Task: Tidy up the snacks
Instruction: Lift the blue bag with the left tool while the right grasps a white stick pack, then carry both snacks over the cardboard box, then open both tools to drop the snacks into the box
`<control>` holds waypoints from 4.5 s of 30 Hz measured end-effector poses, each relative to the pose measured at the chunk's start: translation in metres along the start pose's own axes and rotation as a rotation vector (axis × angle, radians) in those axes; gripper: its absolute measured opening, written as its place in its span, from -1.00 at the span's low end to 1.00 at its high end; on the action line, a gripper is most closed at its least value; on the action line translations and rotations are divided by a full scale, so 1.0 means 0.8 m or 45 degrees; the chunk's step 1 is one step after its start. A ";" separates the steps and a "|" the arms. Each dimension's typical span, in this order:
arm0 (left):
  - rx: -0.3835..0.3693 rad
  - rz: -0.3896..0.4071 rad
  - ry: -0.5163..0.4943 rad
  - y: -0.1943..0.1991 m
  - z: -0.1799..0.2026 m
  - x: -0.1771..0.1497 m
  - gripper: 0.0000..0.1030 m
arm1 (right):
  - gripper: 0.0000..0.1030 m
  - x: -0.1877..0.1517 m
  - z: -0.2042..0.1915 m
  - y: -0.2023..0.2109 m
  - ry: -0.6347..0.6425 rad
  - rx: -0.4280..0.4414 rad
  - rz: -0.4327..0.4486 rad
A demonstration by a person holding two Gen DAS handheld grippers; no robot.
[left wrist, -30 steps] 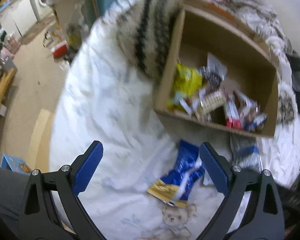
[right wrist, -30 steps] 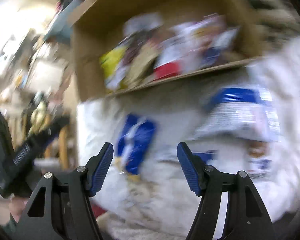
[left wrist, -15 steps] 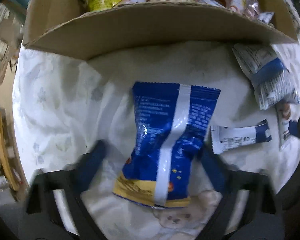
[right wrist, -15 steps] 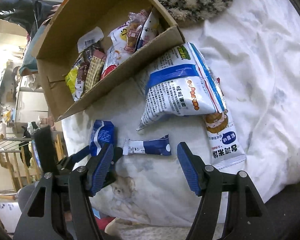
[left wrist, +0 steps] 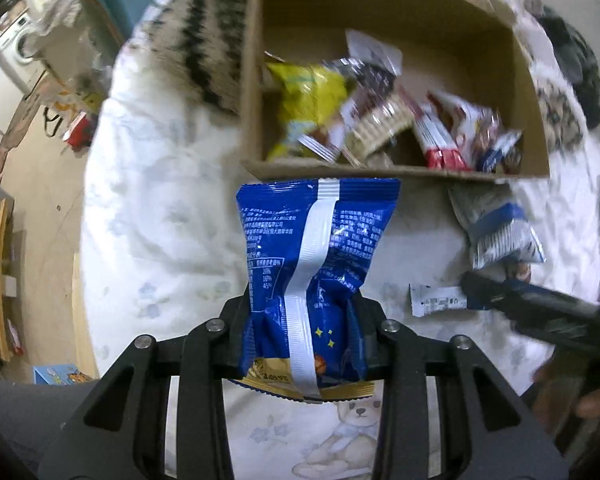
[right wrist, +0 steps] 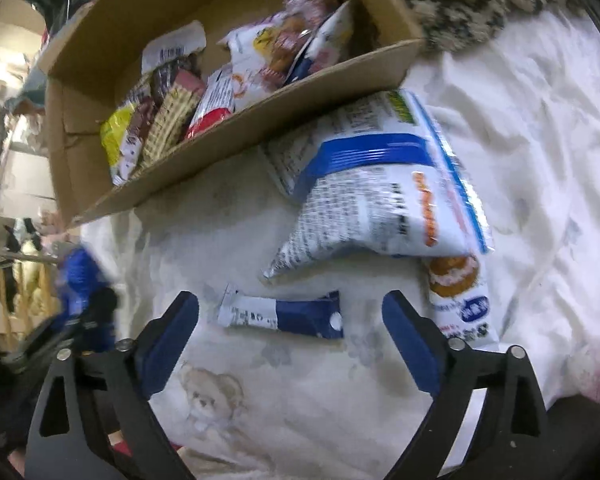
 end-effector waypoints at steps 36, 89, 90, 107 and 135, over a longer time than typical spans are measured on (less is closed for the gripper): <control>-0.018 0.011 0.168 0.000 -0.040 0.012 -0.36 | -0.53 -0.028 -0.019 0.030 0.255 0.026 0.016; -0.153 0.250 0.106 0.104 -0.022 0.079 -0.36 | -0.64 0.026 -0.034 0.195 0.269 0.497 0.397; -0.148 0.251 0.096 0.105 -0.020 0.085 -0.36 | -0.64 0.033 -0.029 0.199 0.258 0.497 0.408; -0.068 0.307 -0.075 0.064 0.036 0.178 -0.36 | -0.64 0.128 -0.006 0.152 0.113 0.394 0.404; -0.117 0.275 -0.061 0.021 0.041 0.183 -0.32 | -0.57 0.140 -0.017 0.110 0.138 0.270 0.307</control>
Point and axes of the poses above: each gripper's, at about its wrist camera, not at the fingertips, and y roughly against the way its jaws point, z to its right, x to its top, the point moved 4 cm from there along -y, roughly the way its jaws point, and after that the axes turned 7 degrees about -z, right-handed, at the moved point
